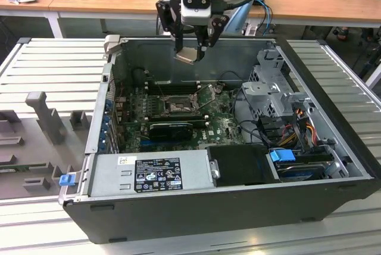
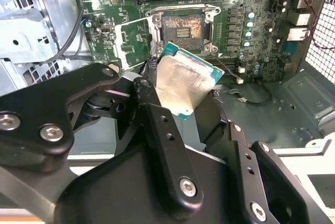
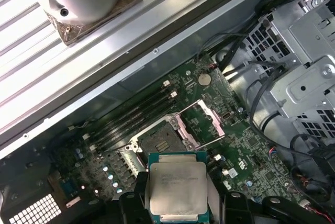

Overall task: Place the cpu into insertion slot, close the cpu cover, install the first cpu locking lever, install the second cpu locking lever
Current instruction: 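Place the cpu into insertion slot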

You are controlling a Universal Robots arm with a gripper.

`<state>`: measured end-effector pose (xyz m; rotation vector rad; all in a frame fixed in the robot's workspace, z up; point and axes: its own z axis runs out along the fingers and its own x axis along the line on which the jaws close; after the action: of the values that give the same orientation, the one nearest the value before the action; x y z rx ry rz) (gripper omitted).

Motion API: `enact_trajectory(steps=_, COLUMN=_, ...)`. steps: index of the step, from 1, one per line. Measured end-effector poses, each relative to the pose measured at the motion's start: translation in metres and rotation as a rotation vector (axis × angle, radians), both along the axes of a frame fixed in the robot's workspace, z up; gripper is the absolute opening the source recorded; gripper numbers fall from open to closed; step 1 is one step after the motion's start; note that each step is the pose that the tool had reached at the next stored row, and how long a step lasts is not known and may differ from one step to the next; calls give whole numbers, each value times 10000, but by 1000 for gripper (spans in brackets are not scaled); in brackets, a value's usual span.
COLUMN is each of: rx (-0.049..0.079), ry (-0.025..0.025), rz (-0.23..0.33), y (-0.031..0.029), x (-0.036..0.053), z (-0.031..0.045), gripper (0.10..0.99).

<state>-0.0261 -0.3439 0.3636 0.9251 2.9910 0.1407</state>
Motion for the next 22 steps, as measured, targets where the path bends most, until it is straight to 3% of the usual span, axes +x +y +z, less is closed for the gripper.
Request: enact_trajectory(steps=22, rx=-8, ry=0, rz=-764, y=0, x=0, z=-48, gripper=529)
